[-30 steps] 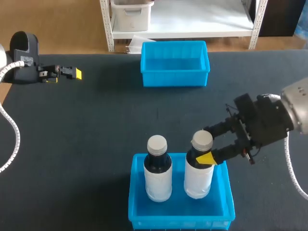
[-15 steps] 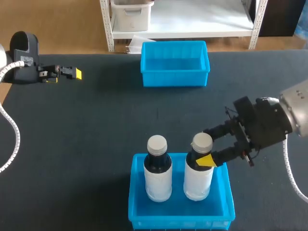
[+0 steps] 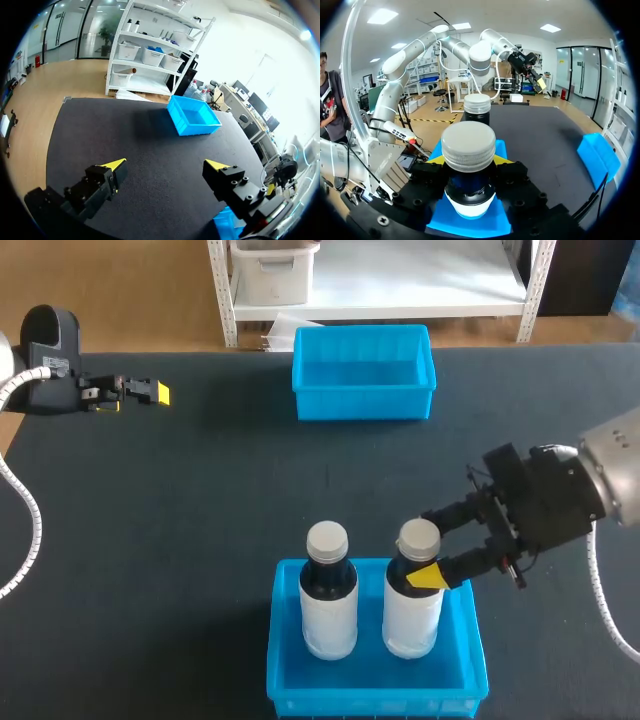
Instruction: Pick up the bottle, and place it in the far bin if it is heavy, or in the near bin if it is light.
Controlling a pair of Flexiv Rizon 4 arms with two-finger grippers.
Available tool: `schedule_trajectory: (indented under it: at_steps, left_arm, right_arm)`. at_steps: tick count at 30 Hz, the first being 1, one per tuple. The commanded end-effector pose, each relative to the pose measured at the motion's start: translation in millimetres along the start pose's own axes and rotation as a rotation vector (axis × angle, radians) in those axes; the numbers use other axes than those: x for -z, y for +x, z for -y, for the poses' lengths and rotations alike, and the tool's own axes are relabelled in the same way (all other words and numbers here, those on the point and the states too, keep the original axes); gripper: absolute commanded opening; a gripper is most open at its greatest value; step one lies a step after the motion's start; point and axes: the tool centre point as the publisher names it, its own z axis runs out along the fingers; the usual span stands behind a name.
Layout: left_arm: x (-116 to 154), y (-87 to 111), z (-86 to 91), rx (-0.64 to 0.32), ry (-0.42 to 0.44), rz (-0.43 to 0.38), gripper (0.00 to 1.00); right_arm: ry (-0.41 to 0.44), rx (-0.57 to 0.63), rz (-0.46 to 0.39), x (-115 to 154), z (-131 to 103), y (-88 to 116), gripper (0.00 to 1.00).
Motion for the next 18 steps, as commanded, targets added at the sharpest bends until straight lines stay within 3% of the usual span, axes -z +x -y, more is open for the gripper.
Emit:
schedule_trajectory:
  at_steps: [1,2,5,6,7,8,18]
  left_arm:
    - [0.0,0.0,0.0,0.000,0.000,0.000,1.00]
    - [0.0,0.0,0.0,0.000,0.000,0.000,1.00]
    - [0.0,0.0,0.0,0.000,0.000,0.000,1.00]
    - [0.0,0.0,0.0,0.000,0.000,0.000,1.00]
    - [0.0,0.0,0.0,0.000,0.000,0.000,1.00]
    - [0.0,0.0,0.0,0.000,0.000,0.000,1.00]
    - [0.0,0.0,0.0,0.000,0.000,0.000,1.00]
  right_arm:
    - [-0.004,-0.003,0.003,-3.3,1.1,4.4,0.00]
    - [-0.004,-0.004,0.003,-3.5,1.1,4.6,0.00]
    - [-0.006,-0.006,0.003,-3.8,0.9,5.2,0.35]
    - [-0.007,-0.006,0.003,-3.8,0.9,5.2,0.42]
    - [-0.007,-0.008,0.001,-3.8,0.8,5.3,0.78]
    - [-0.007,-0.009,0.000,-3.8,0.8,5.3,1.00]
    - [0.006,-0.028,-0.004,3.2,4.6,6.2,1.00]
